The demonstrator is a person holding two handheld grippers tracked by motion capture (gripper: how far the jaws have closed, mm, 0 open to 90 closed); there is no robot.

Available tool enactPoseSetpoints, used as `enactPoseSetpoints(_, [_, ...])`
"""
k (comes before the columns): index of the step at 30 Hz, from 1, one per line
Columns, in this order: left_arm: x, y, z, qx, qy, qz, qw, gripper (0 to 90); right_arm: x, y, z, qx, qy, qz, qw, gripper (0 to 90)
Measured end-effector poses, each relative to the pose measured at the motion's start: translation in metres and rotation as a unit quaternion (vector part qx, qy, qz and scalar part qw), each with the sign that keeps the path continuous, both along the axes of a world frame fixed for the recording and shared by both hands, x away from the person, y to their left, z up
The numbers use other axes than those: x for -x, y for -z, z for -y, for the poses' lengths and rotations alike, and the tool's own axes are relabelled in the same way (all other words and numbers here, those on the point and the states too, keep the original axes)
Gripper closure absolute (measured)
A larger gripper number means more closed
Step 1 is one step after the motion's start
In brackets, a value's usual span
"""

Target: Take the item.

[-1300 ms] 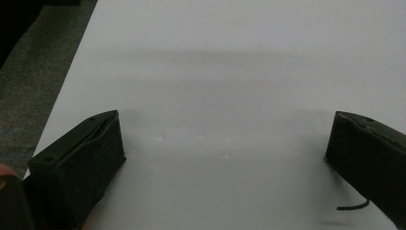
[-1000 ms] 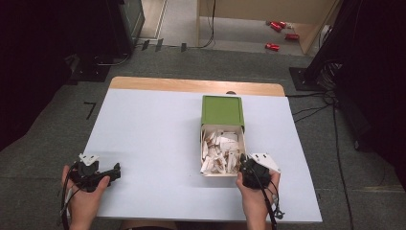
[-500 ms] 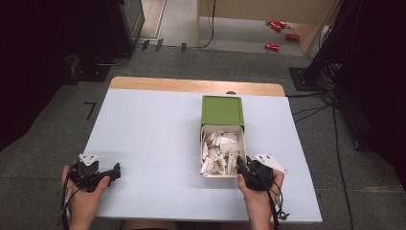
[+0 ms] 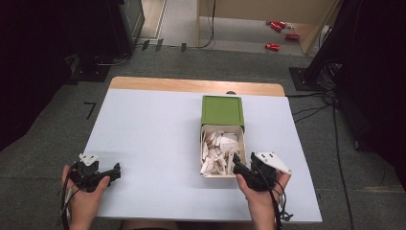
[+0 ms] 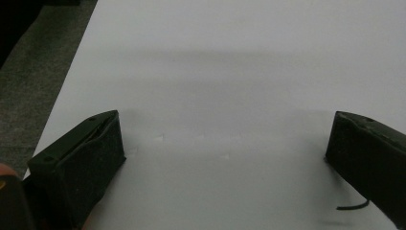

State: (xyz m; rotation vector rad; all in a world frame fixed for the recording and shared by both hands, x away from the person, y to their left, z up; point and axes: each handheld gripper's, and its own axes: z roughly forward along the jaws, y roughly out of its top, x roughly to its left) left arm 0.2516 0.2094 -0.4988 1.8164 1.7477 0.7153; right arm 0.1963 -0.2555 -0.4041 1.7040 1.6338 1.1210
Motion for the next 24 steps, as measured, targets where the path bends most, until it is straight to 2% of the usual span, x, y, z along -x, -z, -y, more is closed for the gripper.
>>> enactPoseSetpoints(8, [0.0, 0.0, 0.0, 0.0, 0.0, 0.0, 1.0, 0.0, -0.001, -0.007, -0.011, 0.005, -0.014, 0.01, 0.9998, 38.5])
enactPoseSetpoints(15, [0.0, 0.0, 0.0, 0.0, 0.0, 0.0, 1.0, 0.0, -0.004, -0.001, -0.023, 0.001, -0.03, 0.001, 0.9996, 39.4])
enactPoseSetpoints(21, [0.0, 0.0, 0.0, 0.0, 0.0, 0.0, 1.0, 0.0, -0.007, 0.004, -0.033, 0.0, -0.047, -0.004, 0.9989, 45.2])
enactPoseSetpoints(24, [0.0, 0.0, 0.0, -0.001, 0.0, 0.0, 1.0, 0.0, -0.008, 0.01, -0.037, -0.005, -0.06, -0.008, 0.9982, 51.1])
